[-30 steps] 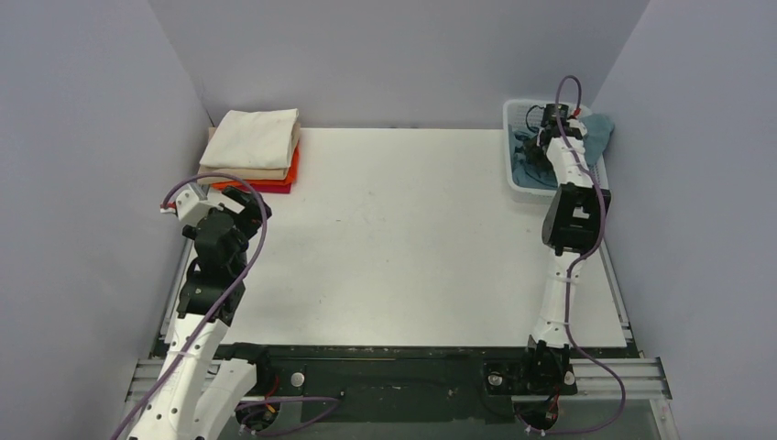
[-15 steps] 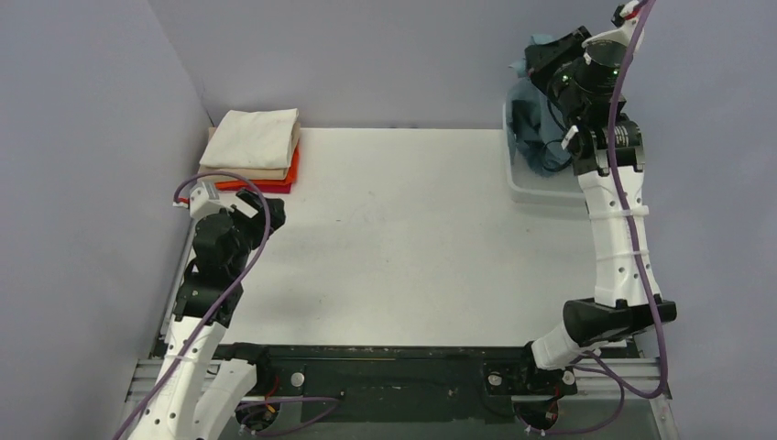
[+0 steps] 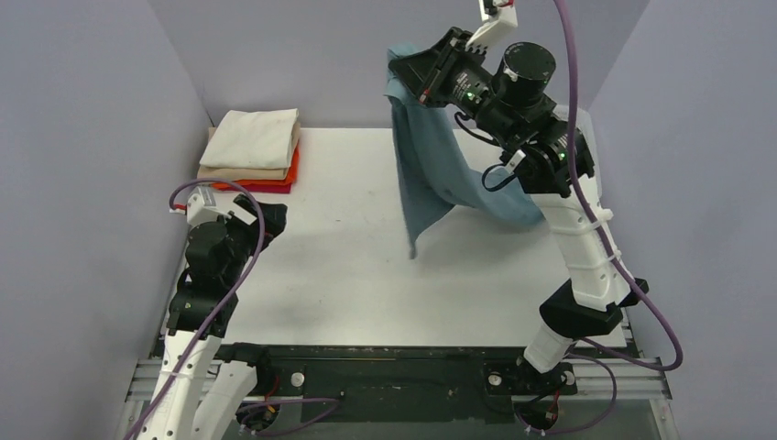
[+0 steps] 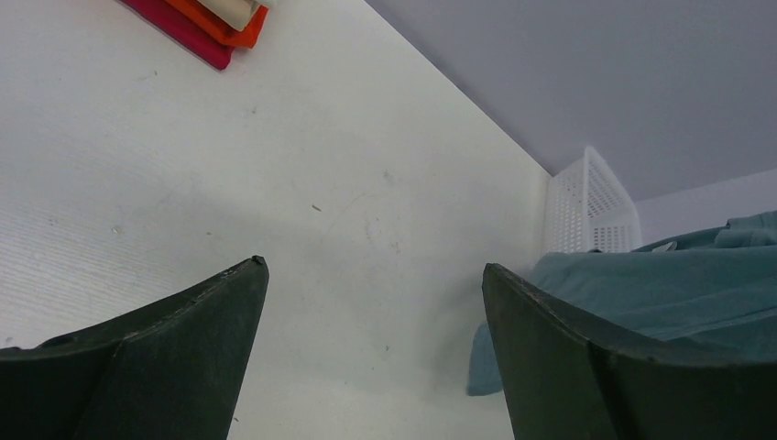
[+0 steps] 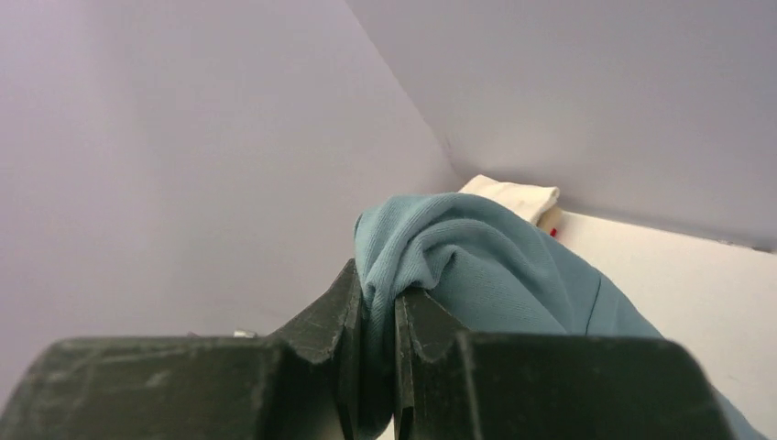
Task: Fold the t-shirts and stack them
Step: Move the tshirt to the center of the board
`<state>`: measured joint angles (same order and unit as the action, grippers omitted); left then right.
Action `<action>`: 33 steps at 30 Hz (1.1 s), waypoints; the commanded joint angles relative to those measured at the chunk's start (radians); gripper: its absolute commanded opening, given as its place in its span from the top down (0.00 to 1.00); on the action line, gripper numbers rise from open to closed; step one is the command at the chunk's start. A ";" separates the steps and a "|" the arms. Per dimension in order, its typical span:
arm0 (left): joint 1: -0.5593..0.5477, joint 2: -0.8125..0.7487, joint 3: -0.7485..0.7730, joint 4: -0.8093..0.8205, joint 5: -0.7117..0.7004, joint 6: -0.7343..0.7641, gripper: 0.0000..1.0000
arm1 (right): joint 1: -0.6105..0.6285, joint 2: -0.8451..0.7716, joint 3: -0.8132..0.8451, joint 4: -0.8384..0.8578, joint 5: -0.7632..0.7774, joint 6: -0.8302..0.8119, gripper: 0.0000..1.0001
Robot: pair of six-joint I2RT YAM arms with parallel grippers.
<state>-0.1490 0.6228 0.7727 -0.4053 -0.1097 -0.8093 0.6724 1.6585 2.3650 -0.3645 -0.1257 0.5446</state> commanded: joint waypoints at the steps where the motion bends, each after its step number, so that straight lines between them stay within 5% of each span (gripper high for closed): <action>1: 0.003 0.004 0.051 -0.025 0.028 -0.016 0.02 | 0.077 0.042 0.101 0.171 0.013 -0.009 1.00; 13: 0.005 0.025 0.063 -0.086 -0.031 -0.024 0.02 | 0.116 0.075 0.092 0.312 0.050 0.069 1.00; 17: 0.005 0.030 0.067 -0.118 -0.067 -0.019 0.02 | 0.105 -0.107 -0.230 0.247 0.143 -0.012 1.00; 25: 0.005 0.070 0.019 -0.184 -0.004 -0.056 0.02 | -0.060 -0.599 -1.295 0.212 0.379 0.026 1.00; 33: 0.002 0.244 -0.215 -0.080 0.190 -0.053 0.02 | -0.163 -0.694 -1.653 0.129 0.471 0.087 1.00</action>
<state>-0.1490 0.7773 0.6243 -0.5446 -0.0338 -0.8600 0.5304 0.9825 0.7528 -0.2447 0.2729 0.5991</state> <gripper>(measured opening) 0.979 0.068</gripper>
